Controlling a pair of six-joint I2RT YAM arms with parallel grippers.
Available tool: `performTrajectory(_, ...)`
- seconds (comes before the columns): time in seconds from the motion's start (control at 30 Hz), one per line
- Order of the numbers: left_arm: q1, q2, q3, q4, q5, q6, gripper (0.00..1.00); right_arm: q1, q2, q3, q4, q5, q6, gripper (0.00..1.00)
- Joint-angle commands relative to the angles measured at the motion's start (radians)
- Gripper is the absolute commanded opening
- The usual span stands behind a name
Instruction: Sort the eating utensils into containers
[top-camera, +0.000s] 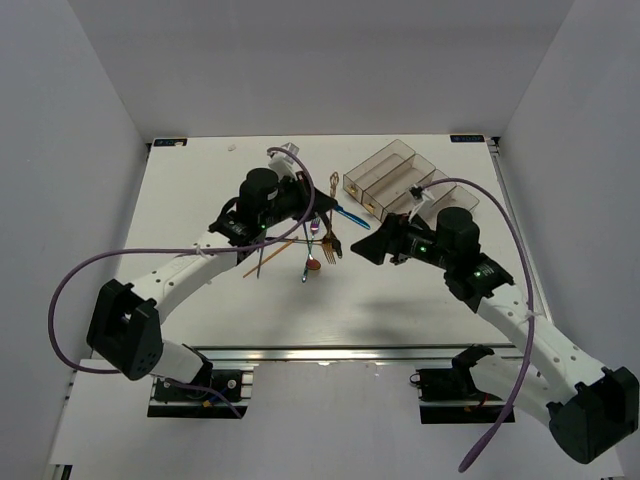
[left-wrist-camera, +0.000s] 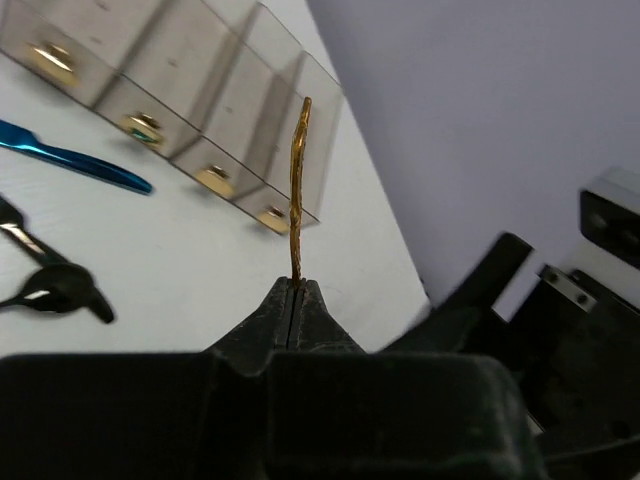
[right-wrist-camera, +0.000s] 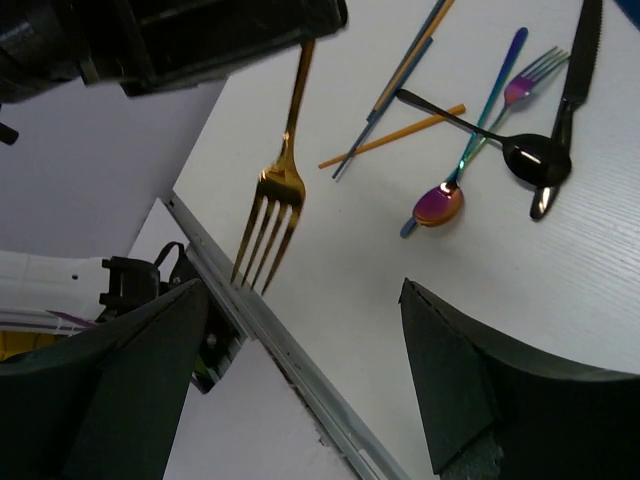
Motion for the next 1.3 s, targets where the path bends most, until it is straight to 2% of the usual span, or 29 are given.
performTrajectory(0.0, -0.025, -0.067, -0.039, 0.161, 0.135, -0.058, 0.00, 0.079, 0.027, 0.004, 0.153, 0.102, 0.084, 0.82)
performTrajectory(0.13, -0.034, -0.090, -0.062, 0.178, 0.136, -0.077, 0.00, 0.159, 0.059, 0.033, 0.165, 0.221, 0.088, 0.80)
performTrajectory(0.17, -0.034, -0.096, -0.068, 0.187, 0.136, -0.089, 0.00, 0.174, 0.077, 0.048, 0.159, 0.300, 0.079, 0.79)
performTrajectory(0.27, -0.037, -0.110, -0.087, 0.190, 0.124, -0.103, 0.00, 0.222, 0.111, 0.062, 0.161, 0.413, 0.072, 0.74)
performTrajectory(0.33, -0.042, -0.116, -0.096, 0.183, 0.107, -0.104, 0.00, 0.242, 0.131, 0.073, 0.188, 0.421, 0.071, 0.69)
performTrajectory(0.5, -0.043, -0.122, -0.105, 0.163, 0.067, -0.092, 0.00, 0.288, 0.202, 0.127, 0.210, 0.473, 0.069, 0.68)
performTrajectory(0.67, -0.043, -0.127, -0.104, 0.115, 0.013, -0.055, 0.00, 0.313, 0.191, 0.135, 0.219, 0.520, 0.063, 0.69)
performTrajectory(0.83, -0.043, -0.131, -0.121, 0.149, 0.035, -0.073, 0.00, 0.317, 0.197, 0.127, 0.242, 0.559, 0.056, 0.69)
performTrajectory(0.9, -0.043, -0.135, -0.128, 0.172, 0.049, -0.095, 0.00, 0.317, 0.248, 0.165, 0.222, 0.562, 0.049, 0.65)
performTrajectory(1.0, -0.043, -0.139, -0.124, 0.169, 0.043, -0.101, 0.00, 0.320, 0.305, 0.203, 0.230, 0.559, 0.042, 0.55)
performTrajectory(1.03, -0.043, -0.138, -0.122, 0.164, 0.041, -0.100, 0.00, 0.320, 0.324, 0.213, 0.231, 0.554, 0.040, 0.48)
performTrajectory(1.13, -0.043, -0.136, -0.122, 0.152, 0.027, -0.100, 0.00, 0.334, 0.346, 0.237, 0.250, 0.557, 0.039, 0.35)
performTrajectory(1.17, -0.043, -0.136, -0.124, 0.150, 0.014, -0.100, 0.00, 0.343, 0.349, 0.246, 0.251, 0.564, 0.035, 0.24)
performTrajectory(1.2, -0.043, -0.136, -0.121, 0.134, 0.003, -0.100, 0.00, 0.346, 0.351, 0.249, 0.251, 0.570, 0.032, 0.17)
performTrajectory(1.23, -0.043, -0.136, -0.110, 0.117, -0.013, -0.092, 0.00, 0.349, 0.352, 0.251, 0.248, 0.588, 0.031, 0.03)
performTrajectory(1.27, -0.043, -0.135, -0.101, 0.077, -0.048, -0.084, 0.01, 0.351, 0.352, 0.251, 0.244, 0.600, 0.035, 0.00)
